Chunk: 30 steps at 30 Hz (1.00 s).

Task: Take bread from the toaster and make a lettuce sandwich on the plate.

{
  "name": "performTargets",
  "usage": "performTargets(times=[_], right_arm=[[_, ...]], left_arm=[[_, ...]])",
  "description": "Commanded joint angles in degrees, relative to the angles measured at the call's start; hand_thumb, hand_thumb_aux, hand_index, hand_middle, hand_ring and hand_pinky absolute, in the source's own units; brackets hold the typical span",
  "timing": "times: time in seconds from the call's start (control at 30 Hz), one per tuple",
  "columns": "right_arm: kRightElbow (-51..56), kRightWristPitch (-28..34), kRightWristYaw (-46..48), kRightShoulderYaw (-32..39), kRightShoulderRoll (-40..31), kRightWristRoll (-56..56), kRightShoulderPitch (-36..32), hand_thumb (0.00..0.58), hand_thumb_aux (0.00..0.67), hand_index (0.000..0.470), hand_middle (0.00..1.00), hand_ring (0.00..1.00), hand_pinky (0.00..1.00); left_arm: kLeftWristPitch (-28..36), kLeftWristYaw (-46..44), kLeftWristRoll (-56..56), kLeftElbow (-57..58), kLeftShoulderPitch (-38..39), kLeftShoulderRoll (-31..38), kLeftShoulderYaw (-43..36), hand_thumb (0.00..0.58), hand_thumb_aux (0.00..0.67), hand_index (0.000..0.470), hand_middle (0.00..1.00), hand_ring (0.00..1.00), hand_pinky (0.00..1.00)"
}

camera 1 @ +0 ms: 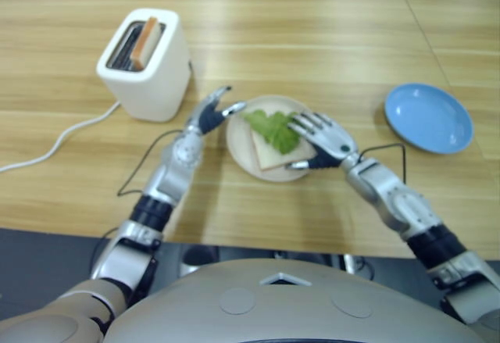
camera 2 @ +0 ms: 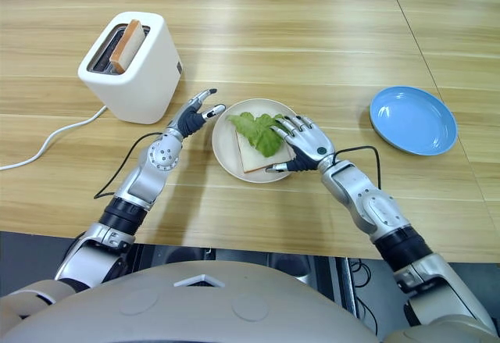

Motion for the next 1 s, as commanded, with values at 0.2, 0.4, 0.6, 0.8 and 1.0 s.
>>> performTargets(times=[0.2,0.4,0.6,0.8,1.0], right_arm=[[-13.27,-2.53,-1.10,-17.93,-3.96,11.56,5.79,0.000,0.000,0.000,0.00,0.00,0.00],[-13.65,-3.93,-3.61,-26.23,0.41,18.29,6.82,0.000,0.000,0.000,0.00,0.00,0.00],[-10.01,-4.77,-3.07,-25.43,4.12,19.05,6.47,0.000,0.000,0.000,0.00,0.00,0.00],[-8.57,-4.52,-2.44,-26.12,4.75,18.74,6.55,0.000,0.000,0.000,0.00,0.00,0.00],[-9.08,-4.27,-1.88,-26.77,4.68,18.03,7.18,0.000,0.000,0.000,0.00,0.00,0.00]], left_arm=[[-3.00,12.12,9.69,-22.26,1.09,4.74,9.05,0.000,0.000,0.000,0.00,0.00,0.00],[3.87,14.41,23.44,-29.12,-1.32,12.00,16.79,0.000,0.000,0.000,0.00,0.00,0.00],[10.83,10.91,26.69,-12.90,-5.44,15.65,16.39,0.000,0.000,0.000,0.00,0.00,0.00],[12.19,11.22,25.69,2.91,-8.83,15.95,13.14,0.000,0.000,0.000,0.00,0.00,0.00],[11.88,12.96,22.54,10.04,-10.83,15.32,12.11,0.449,0.352,0.242,0.00,0.00,0.00]])
